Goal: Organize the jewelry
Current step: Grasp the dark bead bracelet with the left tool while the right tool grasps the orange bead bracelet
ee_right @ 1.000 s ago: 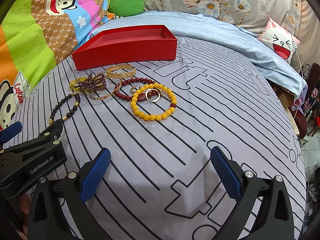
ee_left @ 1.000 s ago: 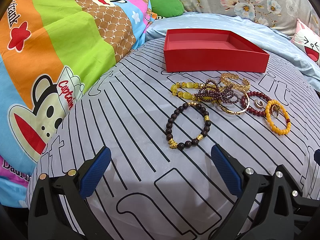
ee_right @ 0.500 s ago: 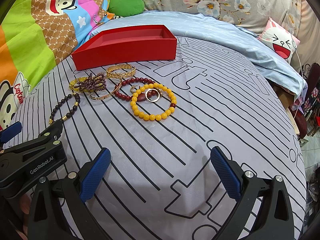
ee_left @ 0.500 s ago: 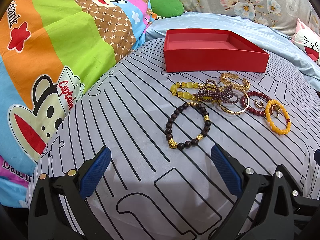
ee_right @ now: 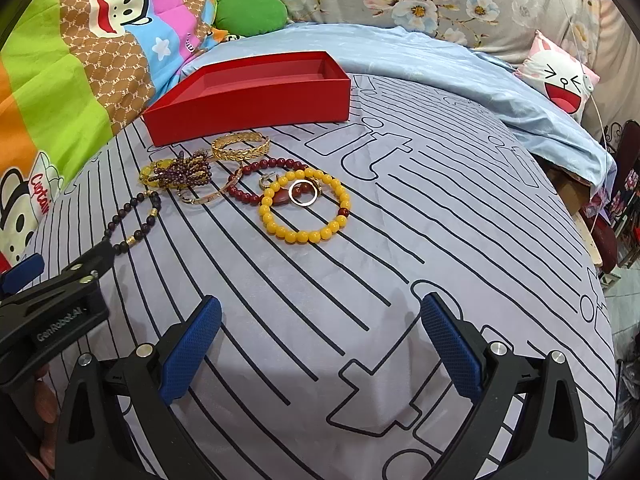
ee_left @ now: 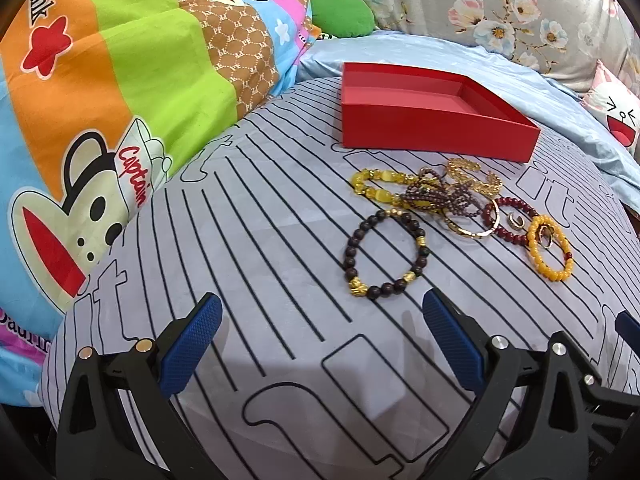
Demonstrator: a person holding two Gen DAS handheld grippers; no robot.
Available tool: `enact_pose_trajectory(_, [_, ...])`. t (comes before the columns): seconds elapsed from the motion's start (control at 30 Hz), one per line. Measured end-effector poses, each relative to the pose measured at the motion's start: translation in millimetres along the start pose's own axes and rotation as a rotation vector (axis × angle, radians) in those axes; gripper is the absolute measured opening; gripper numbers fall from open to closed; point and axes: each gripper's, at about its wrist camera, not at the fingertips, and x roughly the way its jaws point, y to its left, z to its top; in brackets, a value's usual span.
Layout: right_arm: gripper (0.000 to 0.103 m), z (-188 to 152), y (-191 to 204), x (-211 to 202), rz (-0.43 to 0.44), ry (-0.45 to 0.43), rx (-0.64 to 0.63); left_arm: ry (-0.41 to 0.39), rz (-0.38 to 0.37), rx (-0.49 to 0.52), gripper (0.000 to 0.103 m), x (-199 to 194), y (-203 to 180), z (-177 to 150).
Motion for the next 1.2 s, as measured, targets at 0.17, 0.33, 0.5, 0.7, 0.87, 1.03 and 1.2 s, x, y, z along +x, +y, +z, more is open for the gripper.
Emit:
enact_pose_trajectory(0.17, [0.096,6.5,-1.4,-6.0,0.004,-0.003,-0.011,-0.022,0.011,0.027,0.096,-7.0,-0.5,6.6])
enact_pose_trajectory(0.33, [0.096,18.9,-10.0,-11.7,0.014,-0.011,0.005,-0.018,-0.015,0.018,0.096,-8.9,-0.5,21.7])
enact_pose_trajectory(0.5, [0.096,33.8,-15.8,-9.5,0.001,-0.011,0.018,-0.005,-0.017,0.027,0.096,-1.4,0.4,37.1])
enact_pose_trajectory(0.7, [0.096,47.1,-24.2,-0.1,0.005,0.002,0.042,0.03,-0.025,0.023,0.096,15.2,6.8,45.7])
enact_pose_trajectory(0.87, [0.096,52.4,-26.5,8.9,0.009,0.018,0.043,0.061,-0.042,0.024,0.092,28.2,7.0,47.4])
enact_pose_trajectory(1.03, [0.091,57.4,-30.4,18.1,0.01,0.029,0.047,0.082,-0.05,0.058,0.086,37.7,-1.3,47.3])
enact_pose_trajectory(1.2, [0.086,61.2,-34.8,27.2,0.006,0.043,0.052,0.122,-0.093,0.07,0.07,48.9,-6.9,47.4])
